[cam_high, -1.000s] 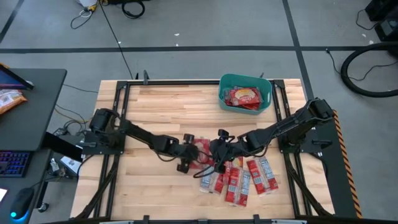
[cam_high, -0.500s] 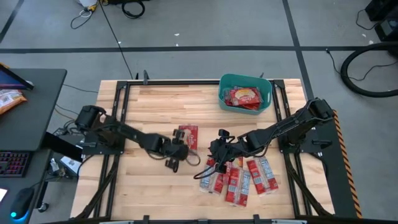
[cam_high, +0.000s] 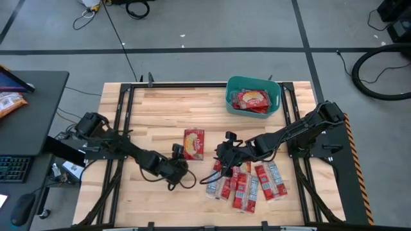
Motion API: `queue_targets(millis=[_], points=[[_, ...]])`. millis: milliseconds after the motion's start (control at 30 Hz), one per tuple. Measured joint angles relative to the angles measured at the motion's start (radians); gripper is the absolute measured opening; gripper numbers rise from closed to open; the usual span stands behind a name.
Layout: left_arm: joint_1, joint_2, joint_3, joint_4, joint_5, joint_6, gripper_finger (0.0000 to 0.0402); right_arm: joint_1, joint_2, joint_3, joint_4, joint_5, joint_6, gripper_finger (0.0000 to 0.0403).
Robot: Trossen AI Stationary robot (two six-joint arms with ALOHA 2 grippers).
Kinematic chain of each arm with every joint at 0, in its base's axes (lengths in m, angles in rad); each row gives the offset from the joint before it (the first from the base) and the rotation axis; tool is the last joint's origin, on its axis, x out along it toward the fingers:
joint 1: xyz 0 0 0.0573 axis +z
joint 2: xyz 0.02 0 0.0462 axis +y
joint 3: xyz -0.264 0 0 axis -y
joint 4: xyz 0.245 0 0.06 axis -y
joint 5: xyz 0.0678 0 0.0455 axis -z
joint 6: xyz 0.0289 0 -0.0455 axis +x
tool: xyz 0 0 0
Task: Sort popcorn bags into baskets
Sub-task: Put the red popcorn bag into the green bin
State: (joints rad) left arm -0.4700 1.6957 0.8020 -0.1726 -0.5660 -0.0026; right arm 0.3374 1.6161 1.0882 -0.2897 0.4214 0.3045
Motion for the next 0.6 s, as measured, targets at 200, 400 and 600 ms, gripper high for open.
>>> queue_targets(millis=[200, 400, 600], points=[[0.002, 0.026, -0.009, 0.176, -0.035, 0.009, 0.0246, -0.007, 0.000, 0.000, 0.023, 0.007, -0.036, 0.0152], [0.002, 0.119, -0.009, 0.376, -0.138, 0.089, 0.0253, -0.021, 0.000, 0.000, 0.034, 0.008, -0.062, 0.0152], [0.015, 0.210, -0.009, 0.512, -0.214, 0.143, 0.0253, -0.021, 0.000, 0.000, 0.030, 0.008, -0.104, 0.0152]])
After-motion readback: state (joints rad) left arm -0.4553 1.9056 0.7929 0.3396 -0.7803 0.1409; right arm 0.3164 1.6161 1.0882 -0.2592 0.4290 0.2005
